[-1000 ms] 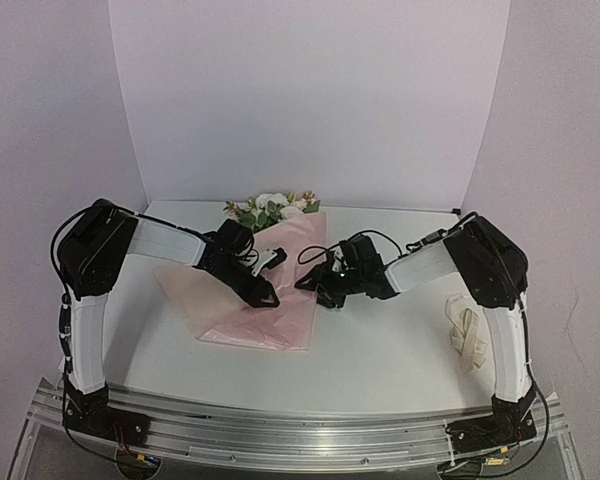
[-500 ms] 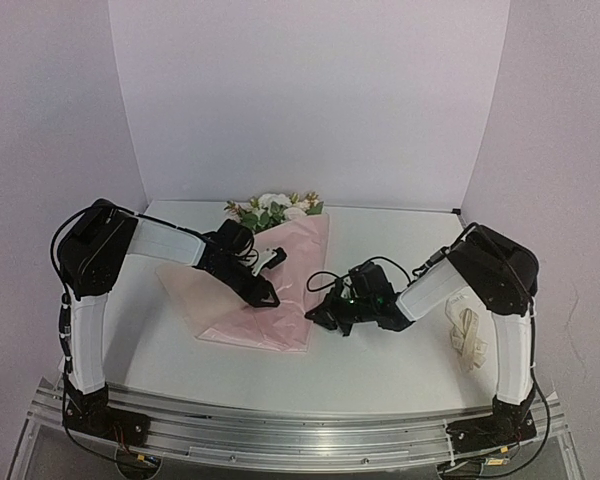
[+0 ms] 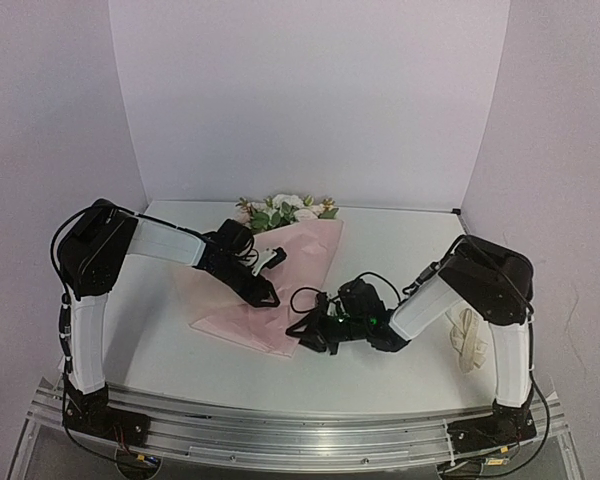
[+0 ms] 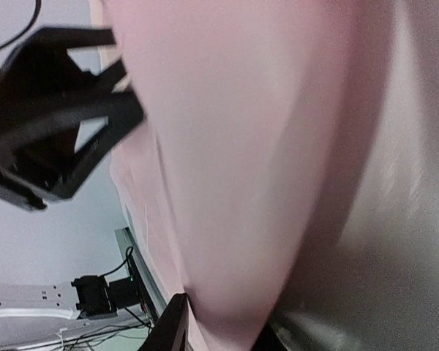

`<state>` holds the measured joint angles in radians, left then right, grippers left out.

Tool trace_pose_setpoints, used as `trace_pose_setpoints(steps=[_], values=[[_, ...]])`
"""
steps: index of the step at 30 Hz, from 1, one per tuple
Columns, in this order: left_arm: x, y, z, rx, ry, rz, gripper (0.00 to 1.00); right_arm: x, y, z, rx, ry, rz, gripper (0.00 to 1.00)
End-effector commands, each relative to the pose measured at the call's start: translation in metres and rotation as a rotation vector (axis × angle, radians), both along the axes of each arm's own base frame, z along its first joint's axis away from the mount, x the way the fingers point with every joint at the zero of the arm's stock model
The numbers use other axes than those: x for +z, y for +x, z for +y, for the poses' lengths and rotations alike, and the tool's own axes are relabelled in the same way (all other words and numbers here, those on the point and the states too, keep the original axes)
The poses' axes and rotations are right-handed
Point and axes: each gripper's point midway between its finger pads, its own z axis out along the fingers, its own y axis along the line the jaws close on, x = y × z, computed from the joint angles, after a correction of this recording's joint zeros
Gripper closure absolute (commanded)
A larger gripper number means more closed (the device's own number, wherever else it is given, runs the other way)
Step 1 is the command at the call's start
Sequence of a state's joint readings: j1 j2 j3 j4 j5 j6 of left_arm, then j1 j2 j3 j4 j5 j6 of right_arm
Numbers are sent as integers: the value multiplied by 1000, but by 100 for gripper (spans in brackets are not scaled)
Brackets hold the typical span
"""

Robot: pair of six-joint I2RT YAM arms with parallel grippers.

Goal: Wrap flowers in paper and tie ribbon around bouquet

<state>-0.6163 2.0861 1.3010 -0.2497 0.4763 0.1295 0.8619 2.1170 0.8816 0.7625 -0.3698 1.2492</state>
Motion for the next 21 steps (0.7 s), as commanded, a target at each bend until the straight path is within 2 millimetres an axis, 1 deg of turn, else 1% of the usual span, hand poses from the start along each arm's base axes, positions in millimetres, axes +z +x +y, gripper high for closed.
trace_pose_setpoints(steps=[1,4,5,7,9,12,14,15,16,17,18,19,21], values=[[-56,-30,37,55,183,150,52,-62,-55,-29,31,-176,157,76],[-58,-33,39,52,190,161,52,-58,-48,-28,21,-178,111,96],[-58,-33,39,52,191,163,52,-55,-44,-26,21,-175,94,100],[-57,-34,40,51,191,163,52,-52,-40,-21,25,-164,79,100],[-56,-34,40,49,193,161,52,-53,-41,-22,17,-168,89,100],[-53,-35,41,46,195,159,52,-57,-46,-33,0,-187,106,89],[-50,-36,41,43,193,162,52,-57,-52,-42,-1,-198,115,86],[-47,-36,41,42,189,162,52,-55,-54,-46,-3,-201,119,83],[-44,-35,40,41,186,159,51,-54,-57,-51,-2,-207,123,76],[-42,-35,39,41,183,157,51,-48,-59,-54,7,-210,113,69],[-39,-34,38,41,178,152,51,-41,-60,-54,27,-220,91,64],[-37,-33,38,42,174,150,51,-32,-59,-54,50,-233,62,62],[-35,-33,37,45,168,150,51,-10,-53,-53,94,-290,-16,60]])
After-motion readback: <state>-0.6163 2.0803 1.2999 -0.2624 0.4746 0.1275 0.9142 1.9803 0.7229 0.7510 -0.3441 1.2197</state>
